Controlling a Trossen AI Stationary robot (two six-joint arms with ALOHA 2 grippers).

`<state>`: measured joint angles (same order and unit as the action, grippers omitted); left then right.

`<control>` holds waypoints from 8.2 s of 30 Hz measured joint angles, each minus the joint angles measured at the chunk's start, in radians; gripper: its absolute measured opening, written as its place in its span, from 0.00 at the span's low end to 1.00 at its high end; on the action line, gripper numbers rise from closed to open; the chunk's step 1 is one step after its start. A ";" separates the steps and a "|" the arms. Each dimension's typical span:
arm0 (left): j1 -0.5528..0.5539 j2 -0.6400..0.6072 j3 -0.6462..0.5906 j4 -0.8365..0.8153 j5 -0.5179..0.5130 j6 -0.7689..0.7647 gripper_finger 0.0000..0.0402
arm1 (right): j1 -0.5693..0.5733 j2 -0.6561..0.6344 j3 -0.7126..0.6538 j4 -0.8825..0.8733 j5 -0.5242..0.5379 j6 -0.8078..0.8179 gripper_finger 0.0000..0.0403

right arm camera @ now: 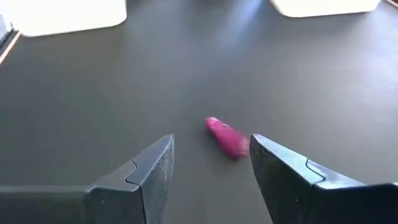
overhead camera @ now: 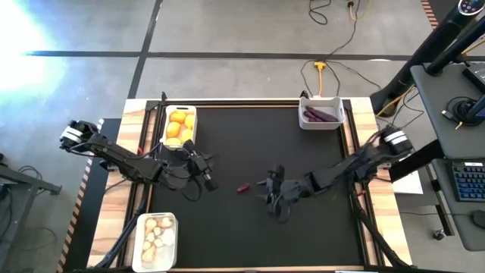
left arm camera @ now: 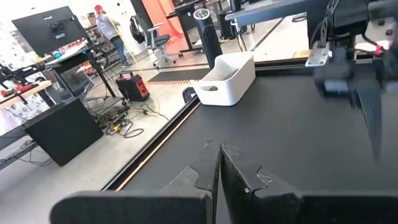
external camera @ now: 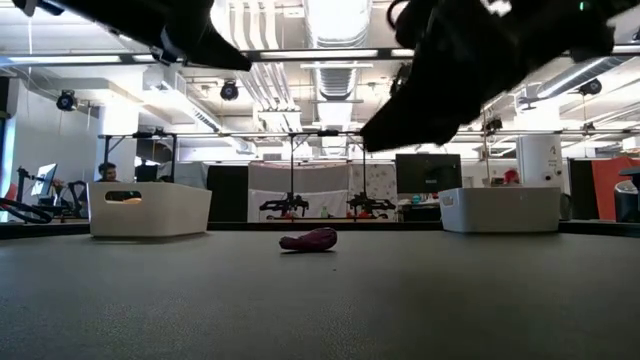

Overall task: Sort produce into baskets
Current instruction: Put the small eggplant into the gray bin, then return to Home Position

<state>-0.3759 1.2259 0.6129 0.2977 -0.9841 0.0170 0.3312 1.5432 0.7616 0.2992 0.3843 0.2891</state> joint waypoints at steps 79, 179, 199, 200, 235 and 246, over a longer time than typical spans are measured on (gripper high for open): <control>-0.037 0.561 0.314 -0.688 0.539 -0.702 0.00 | -0.190 0.331 0.197 -0.059 -0.209 -0.255 0.05; -0.027 -1.226 -0.593 -0.262 0.649 -0.191 0.00 | -0.652 -1.094 -0.748 0.059 -0.811 -0.156 0.02; -0.025 -1.101 -0.593 -0.260 0.643 -0.187 0.00 | -0.637 -1.537 -0.750 -0.208 -0.721 -0.239 0.02; -0.025 -1.095 -0.593 -0.258 0.643 -0.186 0.00 | -0.637 -1.533 -0.750 -0.211 -0.720 -0.238 0.02; -0.025 -1.020 -0.593 -0.254 0.643 -0.186 0.00 | -0.637 -1.516 -0.751 -0.216 -0.723 -0.157 0.02; -0.025 -1.020 -0.593 -0.254 0.643 -0.187 0.00 | -0.637 -1.516 -0.751 -0.216 -0.723 -0.158 0.02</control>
<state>-0.4007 0.2054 0.0196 0.0441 -0.3412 -0.1696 -0.3058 0.0273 0.0105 0.0830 -0.3386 0.1307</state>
